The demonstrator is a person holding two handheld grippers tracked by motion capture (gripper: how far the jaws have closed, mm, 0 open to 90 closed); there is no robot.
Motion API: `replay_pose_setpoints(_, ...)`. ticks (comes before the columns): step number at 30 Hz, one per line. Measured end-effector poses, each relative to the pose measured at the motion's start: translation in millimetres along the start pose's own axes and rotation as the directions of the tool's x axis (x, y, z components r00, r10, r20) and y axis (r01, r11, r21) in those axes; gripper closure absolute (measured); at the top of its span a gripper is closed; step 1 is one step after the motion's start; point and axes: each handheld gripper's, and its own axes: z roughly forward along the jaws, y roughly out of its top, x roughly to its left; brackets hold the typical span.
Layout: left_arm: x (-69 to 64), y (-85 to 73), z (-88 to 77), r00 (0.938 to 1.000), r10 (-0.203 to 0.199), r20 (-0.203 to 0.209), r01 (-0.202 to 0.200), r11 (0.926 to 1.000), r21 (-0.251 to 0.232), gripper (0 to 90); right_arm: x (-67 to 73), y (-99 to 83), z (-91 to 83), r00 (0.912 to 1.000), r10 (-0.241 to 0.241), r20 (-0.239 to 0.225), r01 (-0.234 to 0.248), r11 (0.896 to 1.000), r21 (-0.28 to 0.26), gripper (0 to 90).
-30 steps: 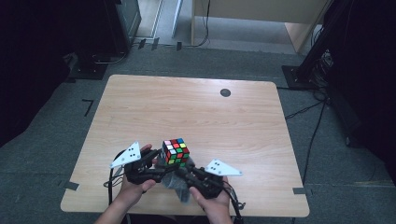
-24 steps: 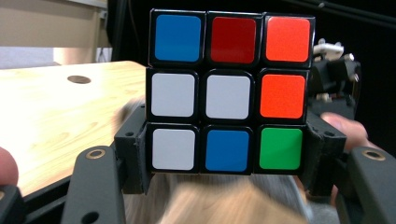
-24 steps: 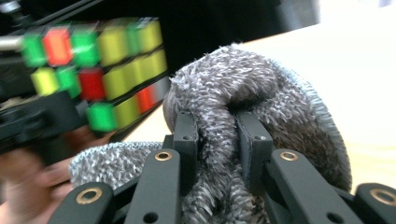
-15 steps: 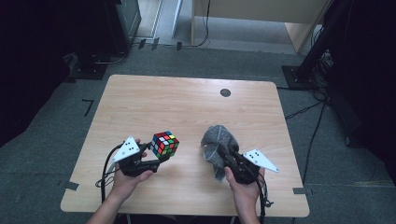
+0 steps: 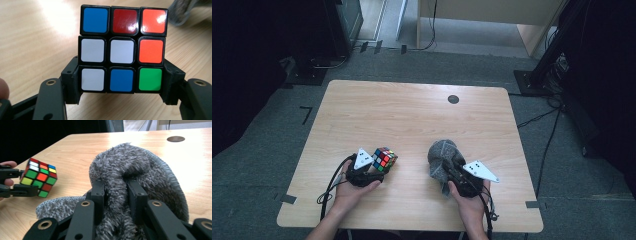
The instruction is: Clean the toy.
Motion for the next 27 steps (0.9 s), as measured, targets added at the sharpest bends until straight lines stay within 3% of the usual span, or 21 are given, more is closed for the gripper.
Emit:
replay_pose_setpoints(6,2.5,-1.7,0.8,0.9999,0.012,-0.010,-0.012,0.9999,0.007,33.8,0.0,-1.1,0.6,1.0000,-0.001,-0.001,0.001,1.000,0.007,70.9)
replay_pose_setpoints(16,4.2,-2.5,2.6,0.9995,-0.014,-0.027,0.014,0.9999,-0.007,25.0,-0.8,-2.1,1.6,1.0000,0.005,0.002,-0.005,1.000,0.012,70.9)
replay_pose_setpoints(23,2.3,-2.9,8.8,0.9987,-0.031,-0.040,0.034,0.9980,0.054,25.9,0.7,-4.7,4.3,1.0000,0.000,-0.002,0.000,1.000,0.023,70.5)
replay_pose_setpoints(25,0.9,-3.1,8.2,0.9987,-0.022,-0.047,0.024,0.9986,0.048,32.5,1.7,-5.3,5.0,1.0000,-0.002,-0.005,0.002,1.000,0.026,70.5)
replay_pose_setpoints(27,0.0,-3.4,8.4,0.9986,-0.017,-0.050,0.019,0.9990,0.041,32.8,2.4,-5.4,5.5,1.0000,-0.004,-0.007,0.004,1.000,0.026,70.5)
